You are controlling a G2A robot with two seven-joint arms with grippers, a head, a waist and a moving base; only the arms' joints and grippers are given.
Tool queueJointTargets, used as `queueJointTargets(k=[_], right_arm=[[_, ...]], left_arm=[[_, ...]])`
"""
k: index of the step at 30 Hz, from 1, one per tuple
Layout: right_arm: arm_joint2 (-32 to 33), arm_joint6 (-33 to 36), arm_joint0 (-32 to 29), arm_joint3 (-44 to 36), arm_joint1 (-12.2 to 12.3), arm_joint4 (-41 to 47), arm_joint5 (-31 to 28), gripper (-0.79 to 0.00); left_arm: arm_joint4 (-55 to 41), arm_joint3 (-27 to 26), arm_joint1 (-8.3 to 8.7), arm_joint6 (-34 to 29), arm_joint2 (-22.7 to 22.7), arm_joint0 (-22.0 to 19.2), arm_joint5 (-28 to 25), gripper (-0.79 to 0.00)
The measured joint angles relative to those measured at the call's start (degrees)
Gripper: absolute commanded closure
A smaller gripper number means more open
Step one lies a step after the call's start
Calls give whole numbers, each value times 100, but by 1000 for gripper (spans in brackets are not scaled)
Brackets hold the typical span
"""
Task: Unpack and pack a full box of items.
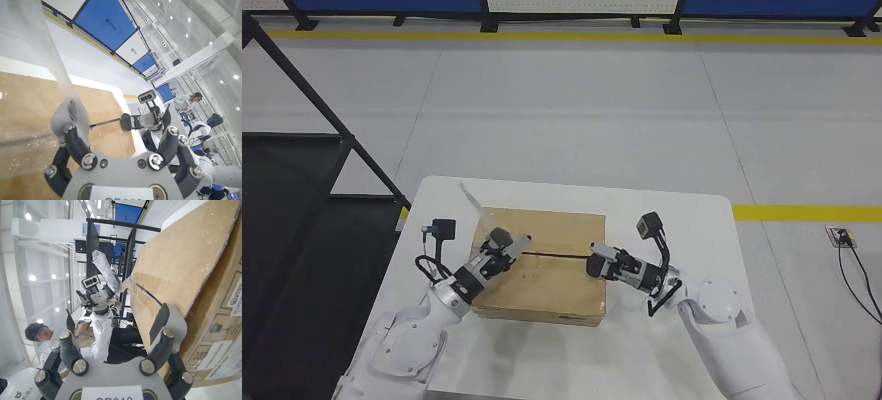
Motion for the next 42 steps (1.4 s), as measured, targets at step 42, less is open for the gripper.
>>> queueJointTargets(k=[42], right_arm=[[186,184,-238,209,135,396,-369,-785]], left_arm=[[481,-108,-119,656,251,66,305,-785]])
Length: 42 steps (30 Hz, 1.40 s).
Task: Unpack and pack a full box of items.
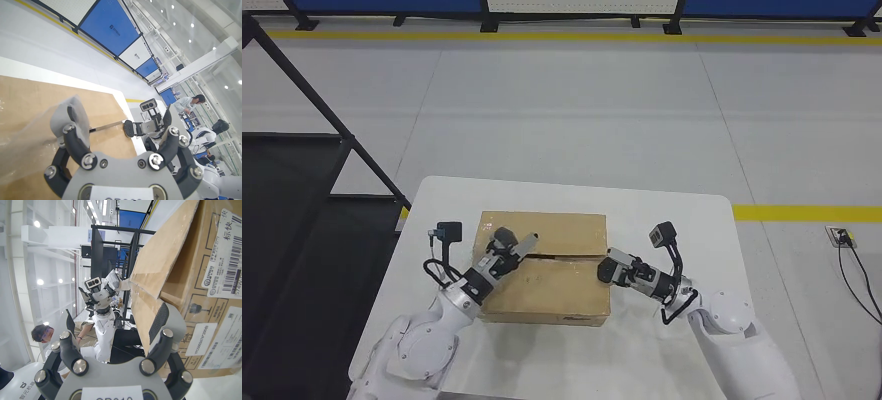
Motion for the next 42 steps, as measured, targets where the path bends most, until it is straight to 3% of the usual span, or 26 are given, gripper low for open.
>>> queueJointTargets(k=[7,30,35,42], right_arm=[[-1,76,31,122,12,74,-76,-785],[100,282,-56,257,88,271,-220,-785],[60,319,7,325,86,323,-236,-785],[-51,407,200,446,66,401,-267,-785]], left_arm=[[390,-4,-28,236,116,53,-52,-785],[1047,381,-180,-60,774,-528,137,-785],[974,133,-167,147,544,-401,43,-785],[440,-677,-72,-8,-282,35,-81,-785]])
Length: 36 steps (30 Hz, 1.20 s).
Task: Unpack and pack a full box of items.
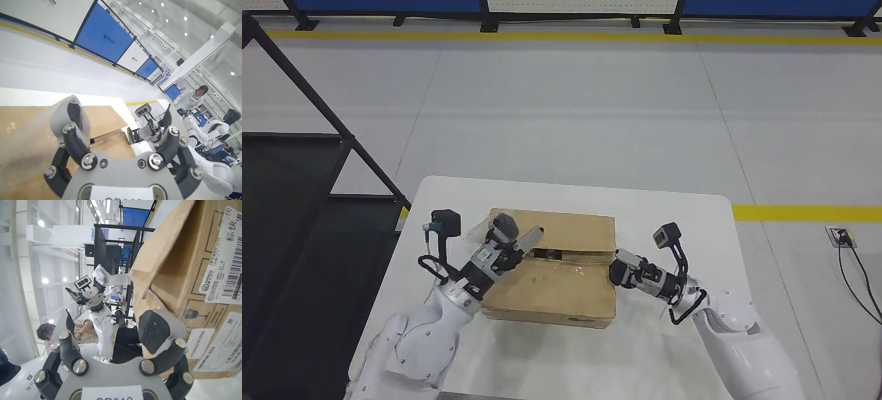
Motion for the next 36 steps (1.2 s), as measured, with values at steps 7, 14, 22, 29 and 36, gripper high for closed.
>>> queueJointTargets(k=[7,14,22,29,36], right_arm=[[-161,102,239,131,-45,114,-183,-785],[-144,148,151,60,-81,540,-1047,-785],[-127,-196,-17,-6,-96,609,-1369,-785],[-161,-209,-71,-84,-102,574,-1338,-785],[-542,-371,-214,-394,-257,1449,-1793,-785]], left_arm=[[-248,-584,58,-21,-596,444,-143,-785],[-1277,-948,55,226,-1072,757,-307,-785],[-3468,-1039,75,-324,-1729,872,-130,-785],[-3391,-1033,75,-299,-1713,890,-119,-785],[-4525,-1193,4,-50,-1392,721,301,-785]])
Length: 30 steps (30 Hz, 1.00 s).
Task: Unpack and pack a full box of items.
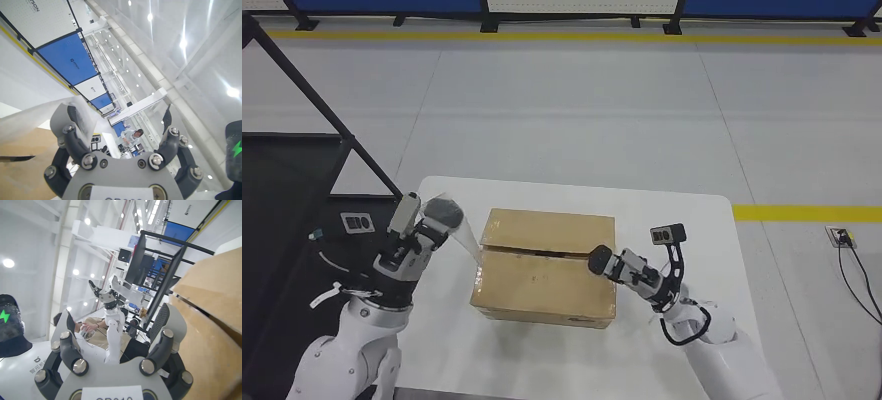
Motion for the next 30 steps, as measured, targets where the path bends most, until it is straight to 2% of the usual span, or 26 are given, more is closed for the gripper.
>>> queueJointTargets(k=[5,13,16,18,20,22,25,30], right_arm=[[-87,-66,28,93,-37,205,-21,-785],[-110,-104,4,66,-36,135,30,-785],[-291,-332,24,-7,-71,-174,453,-785],[-490,-270,143,-11,-117,-73,944,-785],[-606,-231,262,36,-155,-53,1140,-785],[-632,-409,307,68,-185,-439,831,-785],[-600,-737,281,75,-190,-1124,28,-785],[-602,-617,282,74,-189,-778,-6,-785]], left_arm=[[-866,-55,-66,346,345,-320,497,-785],[-766,-64,-69,364,405,-375,575,-785],[-796,-174,-85,348,510,-346,552,-785],[-816,-240,-108,435,646,-405,498,-785],[-777,-250,-134,577,791,-484,448,-785],[-733,-237,-168,792,974,-583,415,-785],[-565,-194,-213,1134,1189,-704,420,-785],[-359,-102,-276,1584,1422,-831,490,-785]])
